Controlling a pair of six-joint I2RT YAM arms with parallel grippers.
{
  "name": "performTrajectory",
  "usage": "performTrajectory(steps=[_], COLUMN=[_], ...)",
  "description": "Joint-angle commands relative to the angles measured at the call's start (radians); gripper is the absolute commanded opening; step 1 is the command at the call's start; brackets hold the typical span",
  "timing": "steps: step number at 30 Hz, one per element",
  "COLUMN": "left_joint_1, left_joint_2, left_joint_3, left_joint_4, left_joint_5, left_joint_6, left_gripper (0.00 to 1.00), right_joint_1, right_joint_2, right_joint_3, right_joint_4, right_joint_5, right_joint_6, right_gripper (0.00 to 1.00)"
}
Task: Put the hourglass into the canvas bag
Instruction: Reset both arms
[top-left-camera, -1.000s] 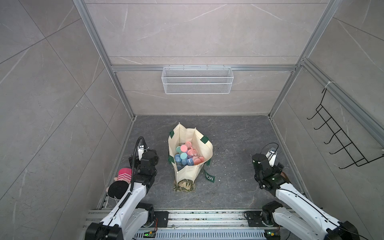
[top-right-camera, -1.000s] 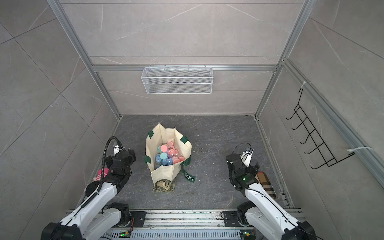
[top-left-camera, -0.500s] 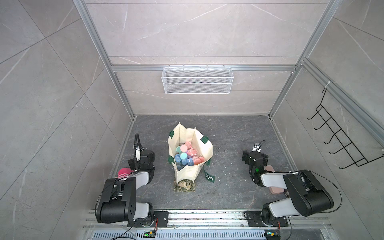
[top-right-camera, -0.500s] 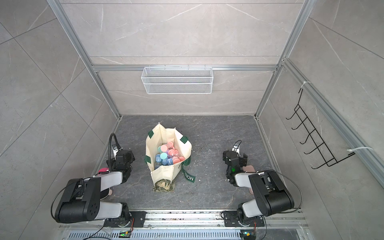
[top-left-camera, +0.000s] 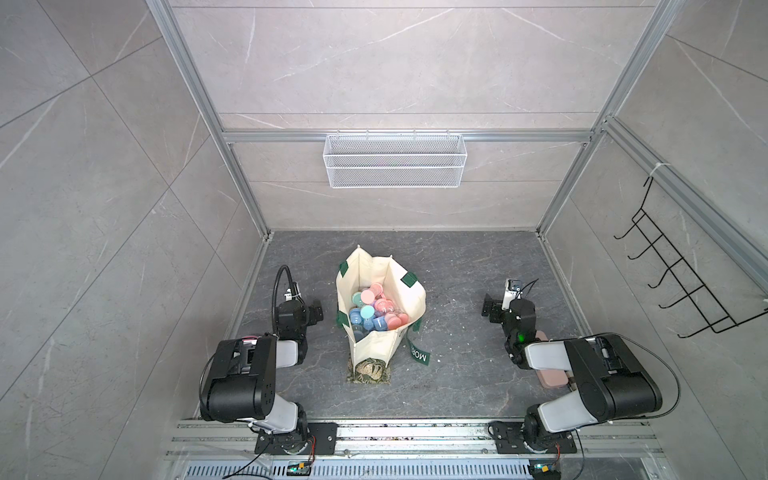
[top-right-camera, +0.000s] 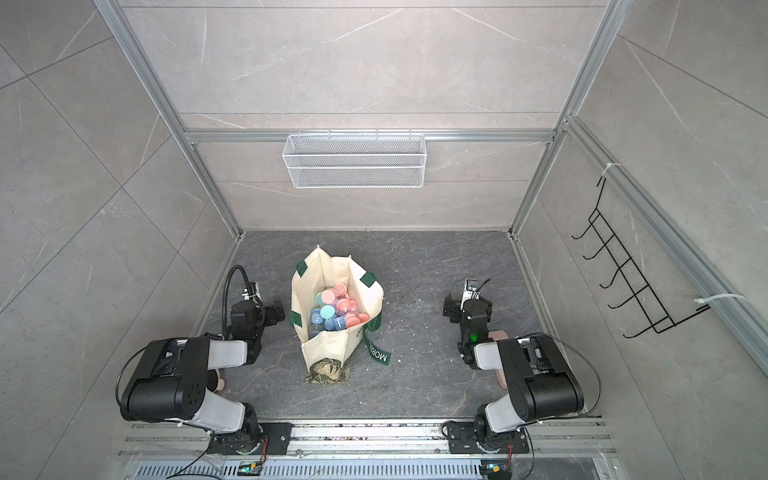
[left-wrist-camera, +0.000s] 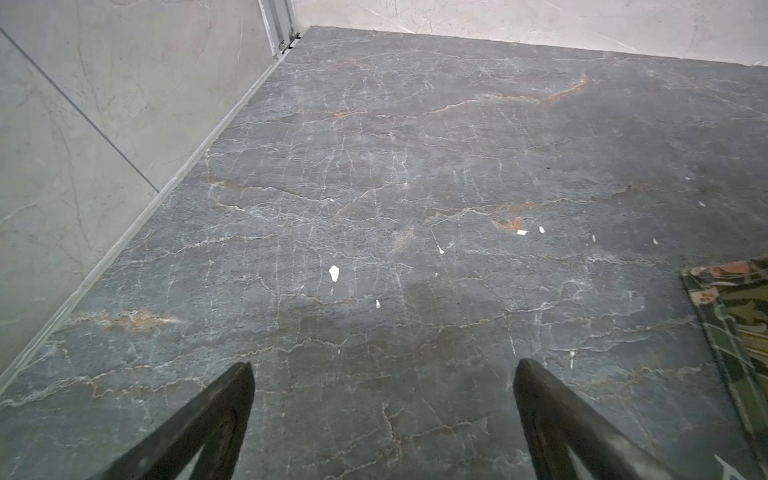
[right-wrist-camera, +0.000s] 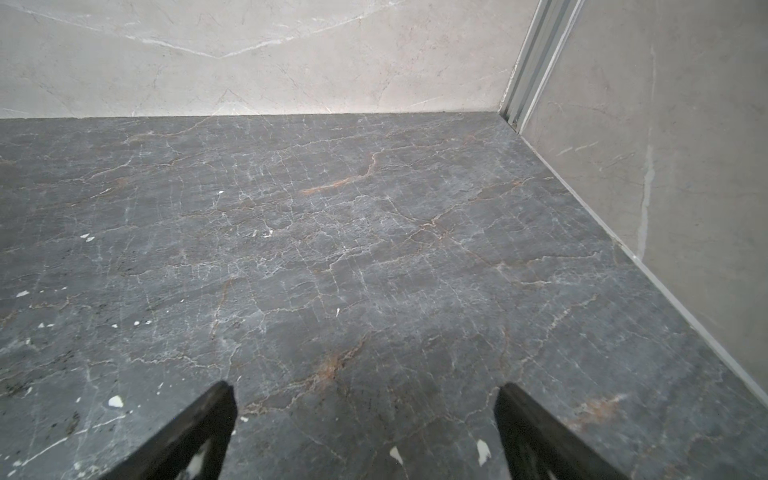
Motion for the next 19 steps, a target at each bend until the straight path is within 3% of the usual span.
performTrajectory(steps=[1,19], left_joint_1=[-0.001,0.0], left_joint_2=[-0.01,-0.011], left_joint_3=[-0.004,-0.002], left_joint_4=[0.073,0.068], left_joint_5=[0.019,0.024], left_joint_6=[0.024,0.021], left_gripper=[1.0,1.0], right_joint_1=[-0.002,-0.003], right_joint_2=[0.0,0.001], right_joint_3=[0.007,0.008], right_joint_4=[0.029,0.031], right_joint_5=[-0.012,-0.02], right_joint_6=[-0.015,-0.017], right_gripper=[1.0,1.0])
